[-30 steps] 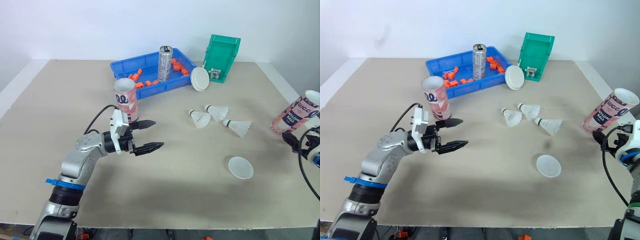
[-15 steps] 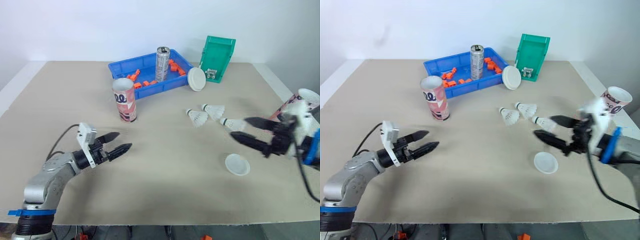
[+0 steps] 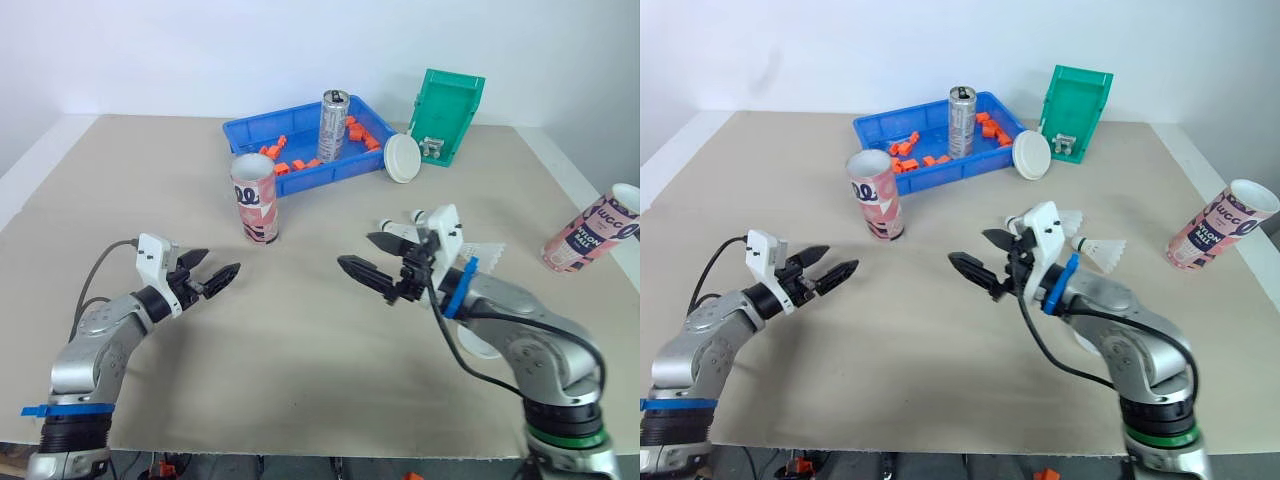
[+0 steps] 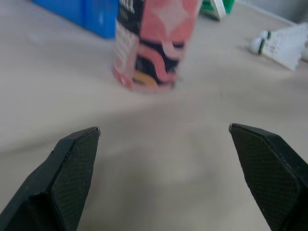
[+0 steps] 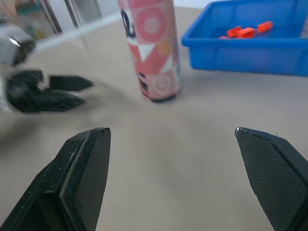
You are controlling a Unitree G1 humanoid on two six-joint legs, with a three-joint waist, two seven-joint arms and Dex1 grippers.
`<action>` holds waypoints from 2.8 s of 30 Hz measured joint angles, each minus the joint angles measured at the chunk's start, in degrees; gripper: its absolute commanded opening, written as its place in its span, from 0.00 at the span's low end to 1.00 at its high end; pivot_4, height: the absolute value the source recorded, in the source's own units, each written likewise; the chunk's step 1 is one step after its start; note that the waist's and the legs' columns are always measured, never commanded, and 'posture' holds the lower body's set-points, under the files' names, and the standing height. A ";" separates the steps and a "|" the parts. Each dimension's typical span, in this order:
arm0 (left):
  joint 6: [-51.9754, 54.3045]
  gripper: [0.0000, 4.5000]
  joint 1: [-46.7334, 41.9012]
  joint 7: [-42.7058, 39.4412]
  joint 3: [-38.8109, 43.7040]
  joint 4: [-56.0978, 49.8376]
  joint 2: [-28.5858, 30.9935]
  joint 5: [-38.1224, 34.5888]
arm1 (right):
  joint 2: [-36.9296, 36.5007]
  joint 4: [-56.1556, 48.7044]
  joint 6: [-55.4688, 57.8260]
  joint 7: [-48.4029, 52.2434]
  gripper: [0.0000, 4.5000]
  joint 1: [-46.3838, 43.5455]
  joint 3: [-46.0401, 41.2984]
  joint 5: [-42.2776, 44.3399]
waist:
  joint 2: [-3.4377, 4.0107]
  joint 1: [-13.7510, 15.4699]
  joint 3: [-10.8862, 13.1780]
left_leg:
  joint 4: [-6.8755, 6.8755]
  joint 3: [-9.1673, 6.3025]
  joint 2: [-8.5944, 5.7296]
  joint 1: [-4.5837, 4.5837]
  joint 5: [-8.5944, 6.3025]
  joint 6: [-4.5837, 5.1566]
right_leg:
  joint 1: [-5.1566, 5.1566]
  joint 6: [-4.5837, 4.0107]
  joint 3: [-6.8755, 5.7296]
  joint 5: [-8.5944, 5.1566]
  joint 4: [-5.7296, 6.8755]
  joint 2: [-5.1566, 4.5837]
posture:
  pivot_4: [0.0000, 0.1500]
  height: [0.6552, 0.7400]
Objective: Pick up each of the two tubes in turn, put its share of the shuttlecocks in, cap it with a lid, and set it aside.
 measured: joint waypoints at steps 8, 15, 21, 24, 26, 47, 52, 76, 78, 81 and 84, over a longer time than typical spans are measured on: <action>-7.10 1.00 -5.80 -5.57 -3.00 11.65 -1.13 3.49 | 6.72 0.14 -5.41 -0.81 0.98 1.79 4.87 -3.02 | -0.01 0.07 -0.01 | 0.02 -0.16 -0.01 -0.01 0.01 0.00 | 0.06 -0.02 -0.18 0.01 0.00 0.01 | 1.00 1.00; -16.68 1.00 -21.00 -9.99 -6.95 35.60 -2.79 10.63 | 7.35 -0.34 -6.29 0.00 0.98 4.34 7.85 -4.10 | -0.03 0.10 -0.02 | 0.06 -0.24 -0.03 -0.06 0.04 0.01 | 0.06 -0.01 -0.25 0.02 0.01 0.02 | 1.00 1.00; -24.40 1.00 -31.18 -12.94 -7.79 52.53 -4.42 14.72 | 6.62 -2.19 -6.30 -0.05 0.98 5.73 8.12 -4.93 | -0.03 0.27 -0.02 | 0.06 -0.34 -0.04 -0.09 0.04 0.01 | 0.06 0.00 -0.34 0.01 0.02 0.03 | 1.00 1.00; -27.69 1.00 -36.06 -13.60 -7.95 60.67 -5.38 16.78 | 6.30 -3.34 -6.29 -0.27 0.98 6.58 8.00 -4.95 | -0.03 0.34 -0.02 | 0.10 -0.33 -0.06 -0.10 0.04 0.01 | 0.08 0.01 -0.33 0.02 0.01 0.02 | 1.00 1.00; -29.35 1.00 -38.26 -13.69 -7.93 64.36 -6.10 17.77 | 6.24 -3.80 -6.26 -0.56 0.98 6.65 7.94 -4.92 | -0.03 0.37 -0.02 | 0.10 -0.34 -0.06 -0.12 0.04 0.01 | 0.08 0.02 -0.34 0.02 0.02 0.02 | 1.00 1.00; -33.91 0.63 -46.24 -9.13 -4.97 76.21 -11.76 22.54 | 4.46 -7.73 -4.48 -4.11 1.00 8.26 5.38 -3.67 | -0.04 1.21 -0.02 | 0.10 -0.39 -0.08 -0.18 0.04 0.01 | 0.06 0.06 -0.36 -0.01 0.01 0.02 | 1.00 1.00; -34.02 0.63 -46.23 -9.43 -4.57 76.21 -12.15 22.87 | 3.68 -7.75 -4.15 -4.63 1.00 8.26 5.22 -3.64 | -0.04 1.22 -0.02 | 0.10 -0.39 -0.08 -0.18 0.04 0.01 | 0.06 0.05 -0.36 -0.01 0.01 0.02 | 1.00 1.00; -24.54 0.63 -31.88 -49.37 -19.64 36.68 11.49 27.54 | 2.07 19.20 -15.21 -8.53 1.00 1.82 3.85 -23.98 | 0.01 1.03 0.00 | -0.02 -0.32 0.00 -0.10 0.04 0.02 | 0.02 -0.22 -0.34 -0.03 0.05 0.05 | 1.00 1.00; -23.72 0.63 -30.84 -49.51 -19.71 35.20 12.17 27.46 | 2.34 21.09 -16.45 -8.19 1.00 1.08 4.33 -24.45 | 0.02 1.03 -0.01 | -0.04 -0.33 0.01 -0.08 0.03 0.03 | 0.02 -0.27 -0.36 -0.06 0.06 0.05 | 1.00 1.00; -21.53 0.63 -27.89 -50.67 -20.19 29.17 15.85 27.29 | 3.51 30.93 -21.04 -7.25 0.94 -4.46 4.72 -27.01 | 0.08 -0.32 -0.03 | -0.06 -0.22 0.04 0.03 0.03 0.03 | 0.06 -0.30 -0.29 -0.03 0.09 0.05 | 1.00 1.00; -19.74 0.63 -26.10 -51.42 -20.29 25.30 17.58 26.97 | 4.00 36.25 -25.07 -6.31 0.70 -7.20 4.68 -28.61 | 0.09 -0.49 -0.03 | -0.21 -0.26 0.07 0.11 0.03 0.03 | 0.08 -0.33 -0.31 -0.08 0.12 0.10 | 1.00 1.00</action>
